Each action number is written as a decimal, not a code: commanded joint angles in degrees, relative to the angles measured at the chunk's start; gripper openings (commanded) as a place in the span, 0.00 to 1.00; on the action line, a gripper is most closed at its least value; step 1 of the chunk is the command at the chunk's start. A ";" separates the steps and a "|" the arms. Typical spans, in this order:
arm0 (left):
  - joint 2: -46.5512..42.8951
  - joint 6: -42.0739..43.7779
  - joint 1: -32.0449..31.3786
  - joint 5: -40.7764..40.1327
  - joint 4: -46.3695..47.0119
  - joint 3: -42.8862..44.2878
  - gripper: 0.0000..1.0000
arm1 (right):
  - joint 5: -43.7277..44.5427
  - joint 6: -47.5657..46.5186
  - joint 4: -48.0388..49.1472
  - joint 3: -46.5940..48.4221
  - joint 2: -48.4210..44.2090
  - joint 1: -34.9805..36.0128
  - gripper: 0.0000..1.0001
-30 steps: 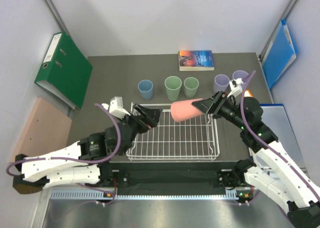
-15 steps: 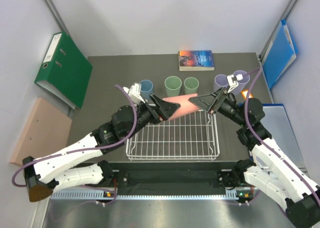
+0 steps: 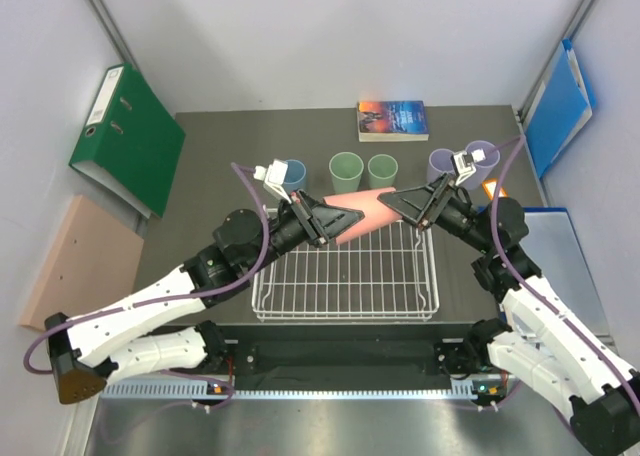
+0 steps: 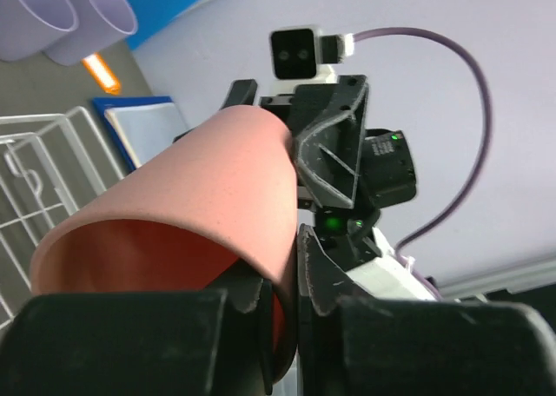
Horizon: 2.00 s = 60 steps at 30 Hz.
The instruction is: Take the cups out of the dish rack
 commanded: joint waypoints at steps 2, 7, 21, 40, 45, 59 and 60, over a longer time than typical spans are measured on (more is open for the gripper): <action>-1.65 1.93 0.67 -3.10 -3.47 1.64 0.00 | 1.76 -5.52 -3.02 1.01 -2.27 -0.54 0.00; -0.52 3.42 1.55 -6.88 -15.59 7.42 0.00 | 5.27 -13.23 -16.96 5.40 -2.45 -0.45 0.66; 23.19 19.86 7.87 -28.39 -53.80 47.89 0.00 | 34.19 -33.38 -58.74 23.51 -0.08 -0.27 1.00; 64.43 24.78 43.65 -14.90 -75.55 80.03 0.00 | 43.07 -38.13 -72.29 27.47 1.15 -0.01 1.00; 67.08 23.99 43.65 -9.01 -73.54 77.24 0.00 | 43.43 -38.13 -72.20 27.56 2.56 0.08 1.00; 68.66 23.82 43.65 -5.66 -67.29 67.91 0.00 | 42.72 -38.05 -69.83 25.80 4.58 -0.10 1.00; 68.83 23.82 43.65 -5.40 -67.12 67.91 0.00 | 42.72 -38.05 -69.74 25.80 4.67 -0.01 1.00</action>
